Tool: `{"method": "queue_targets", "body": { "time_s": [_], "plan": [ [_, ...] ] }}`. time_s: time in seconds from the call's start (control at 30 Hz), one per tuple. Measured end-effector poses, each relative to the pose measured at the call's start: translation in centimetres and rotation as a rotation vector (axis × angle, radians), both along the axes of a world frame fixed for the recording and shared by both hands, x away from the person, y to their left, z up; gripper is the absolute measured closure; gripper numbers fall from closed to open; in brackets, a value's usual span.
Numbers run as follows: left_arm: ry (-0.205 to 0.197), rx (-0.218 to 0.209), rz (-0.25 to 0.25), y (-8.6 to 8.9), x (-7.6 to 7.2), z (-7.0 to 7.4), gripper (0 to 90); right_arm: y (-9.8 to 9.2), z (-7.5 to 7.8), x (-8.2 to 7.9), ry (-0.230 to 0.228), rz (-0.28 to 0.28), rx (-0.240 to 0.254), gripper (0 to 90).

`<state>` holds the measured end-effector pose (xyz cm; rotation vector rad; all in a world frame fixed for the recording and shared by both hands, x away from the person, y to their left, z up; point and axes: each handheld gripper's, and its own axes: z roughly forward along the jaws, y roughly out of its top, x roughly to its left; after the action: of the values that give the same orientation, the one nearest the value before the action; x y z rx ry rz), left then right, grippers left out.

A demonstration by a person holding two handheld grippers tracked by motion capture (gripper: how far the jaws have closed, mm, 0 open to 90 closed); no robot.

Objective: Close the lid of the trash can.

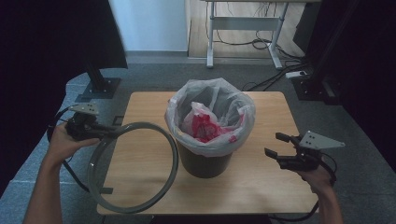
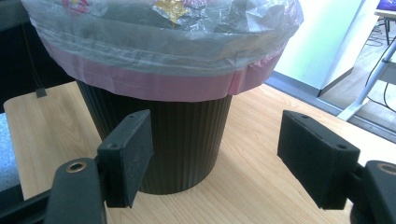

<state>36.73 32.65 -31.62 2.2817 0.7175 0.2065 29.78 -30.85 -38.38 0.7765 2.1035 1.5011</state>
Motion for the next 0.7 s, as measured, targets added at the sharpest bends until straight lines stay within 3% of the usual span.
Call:
{"method": "queue_targets", "body": {
  "time_s": [0.3,0.7],
  "plan": [
    [-0.007,0.025,-0.016,-0.5,-0.3,2.0,78.7,0.0,0.1,-0.1,0.003,0.008,-0.009,25.7],
    [-0.053,0.013,-0.034,0.2,-1.6,5.1,78.7,-0.1,-0.2,-0.3,0.006,0.001,-0.012,25.7]
  ]
}}
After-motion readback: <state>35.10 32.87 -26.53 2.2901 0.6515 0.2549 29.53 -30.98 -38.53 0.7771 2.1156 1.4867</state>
